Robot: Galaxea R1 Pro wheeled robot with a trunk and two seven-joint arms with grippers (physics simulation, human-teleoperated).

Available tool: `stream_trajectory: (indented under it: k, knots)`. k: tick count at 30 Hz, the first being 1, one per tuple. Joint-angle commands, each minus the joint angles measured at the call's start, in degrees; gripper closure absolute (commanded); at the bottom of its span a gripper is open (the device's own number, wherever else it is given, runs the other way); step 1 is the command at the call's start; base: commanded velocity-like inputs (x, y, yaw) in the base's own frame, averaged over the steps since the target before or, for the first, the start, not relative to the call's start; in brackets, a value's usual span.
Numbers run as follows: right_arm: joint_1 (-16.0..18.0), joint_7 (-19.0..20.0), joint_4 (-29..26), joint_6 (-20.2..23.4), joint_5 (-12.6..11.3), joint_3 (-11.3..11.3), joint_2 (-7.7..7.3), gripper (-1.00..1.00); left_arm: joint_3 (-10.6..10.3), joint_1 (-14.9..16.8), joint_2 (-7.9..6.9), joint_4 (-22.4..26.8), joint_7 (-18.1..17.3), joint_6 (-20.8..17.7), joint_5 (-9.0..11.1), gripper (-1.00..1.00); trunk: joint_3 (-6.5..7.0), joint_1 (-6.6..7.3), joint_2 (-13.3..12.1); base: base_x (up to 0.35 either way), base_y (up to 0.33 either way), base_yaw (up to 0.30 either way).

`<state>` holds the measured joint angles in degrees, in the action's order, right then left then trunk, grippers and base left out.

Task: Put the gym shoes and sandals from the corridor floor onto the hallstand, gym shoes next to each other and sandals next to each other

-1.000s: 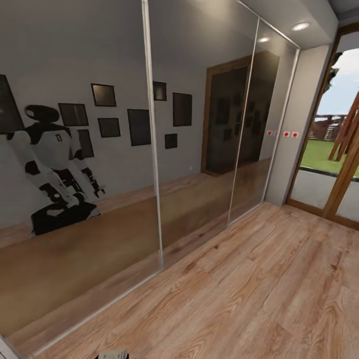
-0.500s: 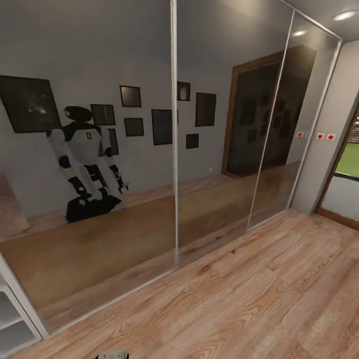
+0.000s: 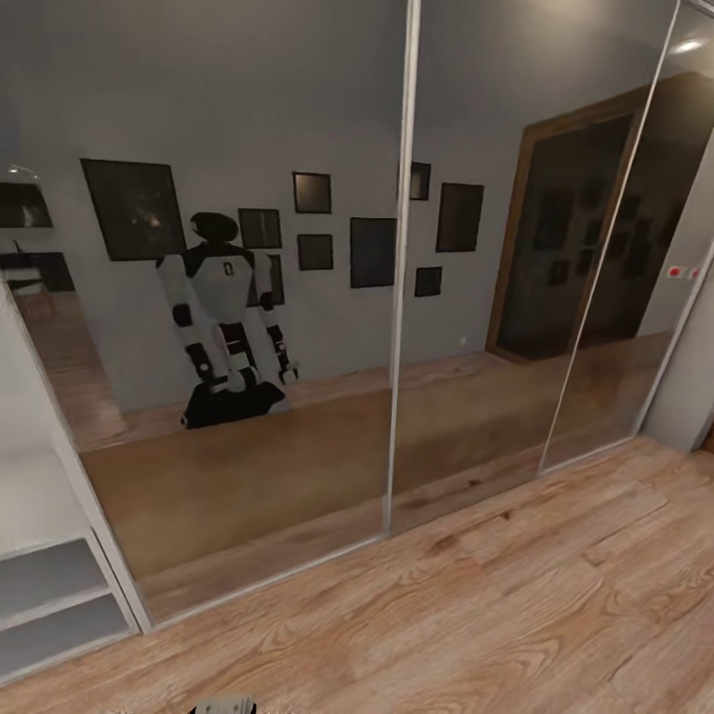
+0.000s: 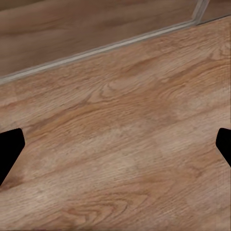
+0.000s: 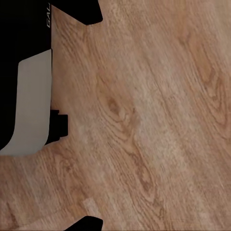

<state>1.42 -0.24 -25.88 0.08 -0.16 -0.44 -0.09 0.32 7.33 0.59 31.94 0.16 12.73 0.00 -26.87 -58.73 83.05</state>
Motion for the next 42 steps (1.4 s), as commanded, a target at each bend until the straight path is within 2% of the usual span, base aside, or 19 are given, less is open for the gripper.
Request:
stream_trajectory:
  k: [1, 42]
  knots:
    - [0.0, 0.0, 0.0, 0.0, 0.0, 0.0, 0.0, -1.0, 0.0, 0.0, 0.02, -0.1, 0.0, 0.2, 0.0, -1.0, -0.06, 0.0, 0.0, 0.0, 0.0, 0.297]
    - [0.0, 0.0, 0.0, 0.0, 0.0, 0.0, 0.0, -1.0, 0.0, 0.0, 0.02, -0.5, 0.0, 0.2, 0.0, -1.0, -0.06, 0.0, 0.0, 0.0, 0.0, 0.297]
